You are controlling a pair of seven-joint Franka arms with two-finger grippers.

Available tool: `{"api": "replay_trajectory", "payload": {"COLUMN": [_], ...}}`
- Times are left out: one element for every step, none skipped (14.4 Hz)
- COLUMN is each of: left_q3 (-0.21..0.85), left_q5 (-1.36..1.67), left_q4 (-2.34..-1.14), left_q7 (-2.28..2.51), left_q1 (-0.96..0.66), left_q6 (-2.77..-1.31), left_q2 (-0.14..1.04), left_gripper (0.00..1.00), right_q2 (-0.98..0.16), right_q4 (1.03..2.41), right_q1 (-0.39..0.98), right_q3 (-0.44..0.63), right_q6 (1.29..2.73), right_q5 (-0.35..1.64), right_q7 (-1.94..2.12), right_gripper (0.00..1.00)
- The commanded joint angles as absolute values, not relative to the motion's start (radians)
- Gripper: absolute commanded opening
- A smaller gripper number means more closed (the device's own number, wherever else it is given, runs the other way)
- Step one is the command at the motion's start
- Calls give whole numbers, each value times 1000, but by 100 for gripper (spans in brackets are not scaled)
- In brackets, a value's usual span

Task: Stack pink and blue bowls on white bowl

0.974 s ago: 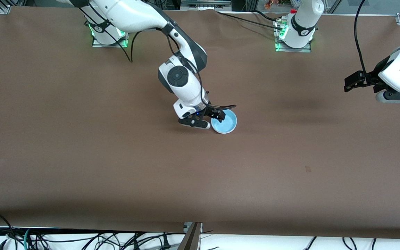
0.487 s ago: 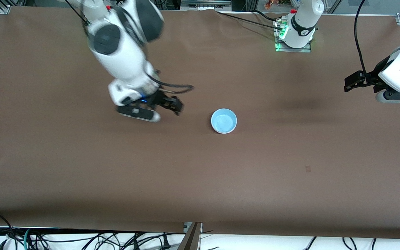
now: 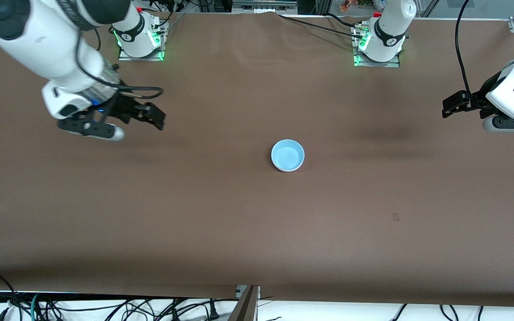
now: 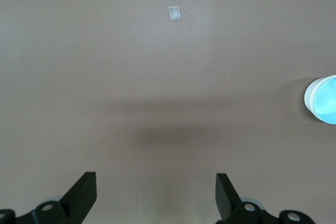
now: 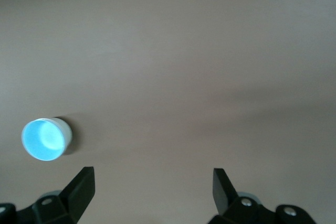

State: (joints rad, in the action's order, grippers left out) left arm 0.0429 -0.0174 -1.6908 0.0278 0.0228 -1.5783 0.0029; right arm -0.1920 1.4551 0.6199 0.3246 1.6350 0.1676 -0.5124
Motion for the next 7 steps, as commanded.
{"api": "replay_trajectory", "payload": {"left_q3": [40,40,40,40,40,40,40], "left_q5": [-3,-3,-3,-3,-3,-3,-3], "left_q4": [-1681,-1681,-1681,-1681,-1681,-1681,-1681], "left_q7": [3,2,2,3,3,5,3], "left_q1": [23,23,23,23,23,23,23], "left_q6": [-1560,-1560,-1560,-1560,-1560,-1560,-1560], "left_q2": [0,0,0,0,0,0,0], "left_gripper": [100,100,100,100,100,100,100], "right_q2": [-164,-103,-42,-23,4,23,31], "right_q4": [1482,1533,1602,1623,1653,1673,1683], "right_q1": [630,621,612,591,548,493,406], "right_q3": [425,425,445,448,427,366,282], "right_q6": [1571,1588,1597,1594,1594,1600,1603], "right_q5": [183,166,164,155,137,118,100], "right_q7": [-405,-376,-336,-278,-246,-229,-213], "right_gripper": [99,99,99,99,99,99,99]}}
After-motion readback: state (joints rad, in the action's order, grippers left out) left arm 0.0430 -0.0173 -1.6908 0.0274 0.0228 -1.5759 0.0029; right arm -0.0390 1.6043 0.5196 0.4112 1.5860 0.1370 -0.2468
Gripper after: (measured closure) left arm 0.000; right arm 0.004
